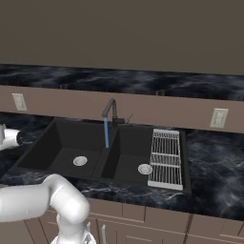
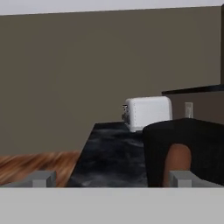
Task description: Turn on the sink faucet and place the jug under the water for a few seconds to fill it up.
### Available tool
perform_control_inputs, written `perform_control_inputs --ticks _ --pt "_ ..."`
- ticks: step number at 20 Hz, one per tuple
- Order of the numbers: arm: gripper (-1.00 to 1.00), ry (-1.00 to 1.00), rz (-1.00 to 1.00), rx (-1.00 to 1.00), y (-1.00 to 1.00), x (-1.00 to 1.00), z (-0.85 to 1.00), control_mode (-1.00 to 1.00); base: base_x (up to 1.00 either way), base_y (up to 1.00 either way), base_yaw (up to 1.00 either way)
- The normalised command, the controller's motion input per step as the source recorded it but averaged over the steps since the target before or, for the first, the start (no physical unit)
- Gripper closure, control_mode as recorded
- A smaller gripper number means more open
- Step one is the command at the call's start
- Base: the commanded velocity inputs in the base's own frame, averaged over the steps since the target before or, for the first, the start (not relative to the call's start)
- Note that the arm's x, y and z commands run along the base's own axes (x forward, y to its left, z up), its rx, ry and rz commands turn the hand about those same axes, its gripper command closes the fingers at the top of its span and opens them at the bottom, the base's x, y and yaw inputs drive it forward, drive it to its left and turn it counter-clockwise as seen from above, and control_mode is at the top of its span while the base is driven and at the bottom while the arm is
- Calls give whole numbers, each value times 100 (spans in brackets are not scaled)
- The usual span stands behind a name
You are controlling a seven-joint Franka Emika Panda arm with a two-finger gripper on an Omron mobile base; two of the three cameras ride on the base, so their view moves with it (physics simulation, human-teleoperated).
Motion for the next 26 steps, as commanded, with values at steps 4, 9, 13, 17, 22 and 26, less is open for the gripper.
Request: perform_control_inputs --ticks 4,9,13,17,22,26 --pt "-100 1 -3 0 3 9 -4 -100 0 0 0" --pt "-100 2 -3 0 2 18 -10 -100 0 0 0" --pt "-100 2 -3 0 5 15 -13 -100 0 0 0" --pt "-100 2 -3 0 14 16 -18 -100 0 0 0" --pt "-100 1 -3 0 19 17 -16 -100 0 0 0" --pt "-100 0 -3 0 18 14 -12 -100 0 0 0"
